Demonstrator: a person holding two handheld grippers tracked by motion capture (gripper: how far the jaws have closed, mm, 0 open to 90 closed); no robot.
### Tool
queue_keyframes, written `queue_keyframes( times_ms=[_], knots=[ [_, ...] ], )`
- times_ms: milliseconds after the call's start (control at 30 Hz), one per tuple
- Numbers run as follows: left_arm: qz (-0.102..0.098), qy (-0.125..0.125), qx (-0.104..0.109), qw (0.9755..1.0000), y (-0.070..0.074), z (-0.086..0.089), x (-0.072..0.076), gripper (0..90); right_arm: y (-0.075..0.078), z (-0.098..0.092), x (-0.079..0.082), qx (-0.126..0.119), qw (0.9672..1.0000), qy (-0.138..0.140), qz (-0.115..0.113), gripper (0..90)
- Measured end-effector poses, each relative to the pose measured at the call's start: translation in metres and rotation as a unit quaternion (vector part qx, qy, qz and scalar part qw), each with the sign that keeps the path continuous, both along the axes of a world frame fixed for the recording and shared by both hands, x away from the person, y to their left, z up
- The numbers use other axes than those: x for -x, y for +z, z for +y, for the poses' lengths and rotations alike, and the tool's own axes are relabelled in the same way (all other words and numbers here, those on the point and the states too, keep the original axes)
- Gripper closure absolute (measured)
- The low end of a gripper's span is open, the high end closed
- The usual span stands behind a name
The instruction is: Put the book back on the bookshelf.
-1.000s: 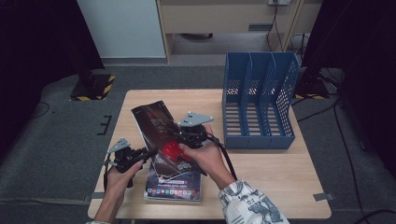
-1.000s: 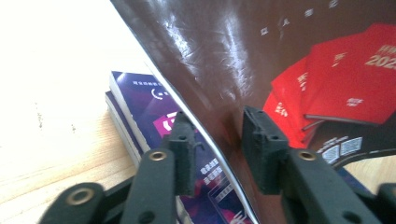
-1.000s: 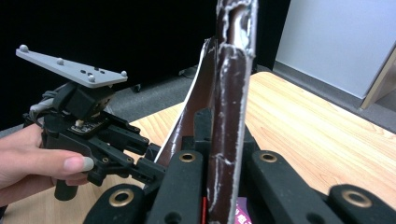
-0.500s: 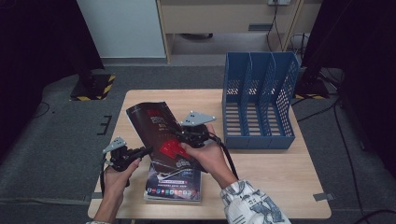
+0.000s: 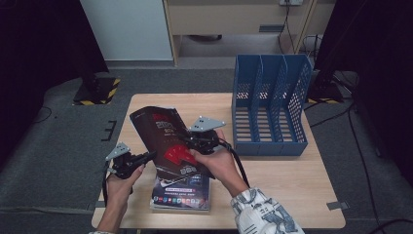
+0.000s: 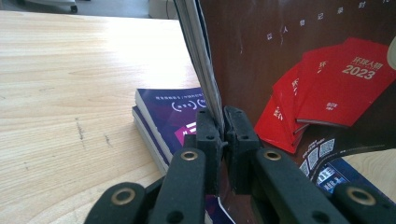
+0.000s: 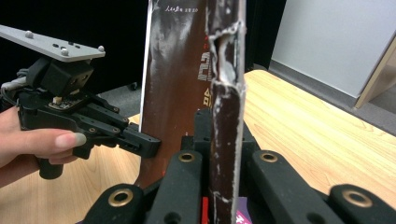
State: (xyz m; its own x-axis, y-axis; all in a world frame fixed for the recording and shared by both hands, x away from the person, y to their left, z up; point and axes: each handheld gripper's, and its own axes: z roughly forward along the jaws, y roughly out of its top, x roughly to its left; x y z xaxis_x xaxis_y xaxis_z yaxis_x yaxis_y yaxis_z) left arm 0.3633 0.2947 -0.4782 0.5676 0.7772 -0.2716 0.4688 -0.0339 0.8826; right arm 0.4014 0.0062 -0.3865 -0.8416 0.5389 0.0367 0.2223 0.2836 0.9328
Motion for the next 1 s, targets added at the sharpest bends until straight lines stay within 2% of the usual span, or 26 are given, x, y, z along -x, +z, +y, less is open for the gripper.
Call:
queue_keyframes(
  times_ms=[500,800,1000],
  knots=[
    [-0.025,0.017,-0.022,0.9993,0.009,0.001,0.004,85.8,0.0,-0.002,0.0,-0.004,1.0,0.0,0.0,85.6],
    [-0.049,0.031,-0.036,0.9976,0.016,0.003,0.008,86.2,0.0,-0.003,0.001,-0.006,1.0,-0.004,-0.006,85.6],
    [-0.056,0.033,-0.044,0.9969,0.018,0.003,0.009,86.3,-0.001,-0.003,0.001,-0.007,0.9999,-0.003,-0.007,85.5]
  ],
)
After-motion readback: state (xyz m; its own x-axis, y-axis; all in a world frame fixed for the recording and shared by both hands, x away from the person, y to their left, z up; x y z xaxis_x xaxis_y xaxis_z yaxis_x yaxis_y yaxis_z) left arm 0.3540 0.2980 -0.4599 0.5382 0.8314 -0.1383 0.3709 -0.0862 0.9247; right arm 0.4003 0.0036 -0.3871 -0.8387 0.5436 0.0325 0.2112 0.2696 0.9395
